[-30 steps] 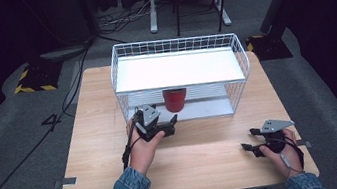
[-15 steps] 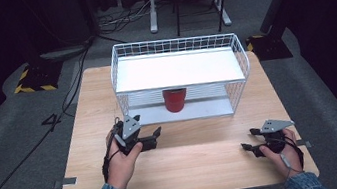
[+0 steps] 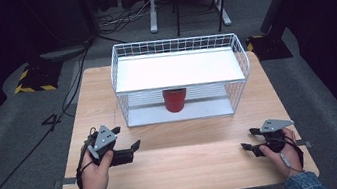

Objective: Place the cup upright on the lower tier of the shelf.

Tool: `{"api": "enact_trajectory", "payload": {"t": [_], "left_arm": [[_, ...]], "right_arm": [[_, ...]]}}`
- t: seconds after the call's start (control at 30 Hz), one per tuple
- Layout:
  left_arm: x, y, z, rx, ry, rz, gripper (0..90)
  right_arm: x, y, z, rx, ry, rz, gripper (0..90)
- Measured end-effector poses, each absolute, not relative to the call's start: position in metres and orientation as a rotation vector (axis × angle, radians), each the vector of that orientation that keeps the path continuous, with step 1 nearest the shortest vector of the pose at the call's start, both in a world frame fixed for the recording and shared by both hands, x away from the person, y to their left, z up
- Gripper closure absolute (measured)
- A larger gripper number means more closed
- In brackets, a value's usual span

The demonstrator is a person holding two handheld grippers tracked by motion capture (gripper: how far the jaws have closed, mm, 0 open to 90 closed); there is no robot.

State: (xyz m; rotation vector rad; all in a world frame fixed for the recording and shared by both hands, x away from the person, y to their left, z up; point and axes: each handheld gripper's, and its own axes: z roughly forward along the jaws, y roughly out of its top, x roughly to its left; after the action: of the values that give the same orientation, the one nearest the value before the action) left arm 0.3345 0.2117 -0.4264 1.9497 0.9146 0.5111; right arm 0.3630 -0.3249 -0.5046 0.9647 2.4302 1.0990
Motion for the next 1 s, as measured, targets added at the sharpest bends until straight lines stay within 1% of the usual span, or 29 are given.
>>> {"api": "enact_trajectory", "payload": {"t": [0.17, 0.3, 0.4, 0.63, 0.8, 1.0], "left_arm": [[0.327, 0.227, -0.429, 1.955, 0.935, 0.516, 15.9], [0.317, 0.239, -0.434, 2.028, 0.955, 0.54, 15.8], [0.311, 0.248, -0.437, 2.063, 0.969, 0.524, 15.7], [0.296, 0.268, -0.452, 2.061, 0.976, 0.452, 15.8], [0.292, 0.278, -0.465, 2.048, 1.012, 0.422, 16.0], [0.293, 0.285, -0.48, 2.084, 1.05, 0.404, 16.0]], "right_arm": [[0.363, -0.325, -0.505, 0.965, 2.43, 1.099, 27.3], [0.363, -0.325, -0.505, 0.965, 2.43, 1.099, 27.3], [0.363, -0.325, -0.505, 0.965, 2.43, 1.099, 27.3], [0.363, -0.325, -0.505, 0.965, 2.43, 1.099, 27.3], [0.363, -0.325, -0.505, 0.965, 2.43, 1.099, 27.3], [0.363, -0.325, -0.505, 0.964, 2.43, 1.099, 27.3]]}}
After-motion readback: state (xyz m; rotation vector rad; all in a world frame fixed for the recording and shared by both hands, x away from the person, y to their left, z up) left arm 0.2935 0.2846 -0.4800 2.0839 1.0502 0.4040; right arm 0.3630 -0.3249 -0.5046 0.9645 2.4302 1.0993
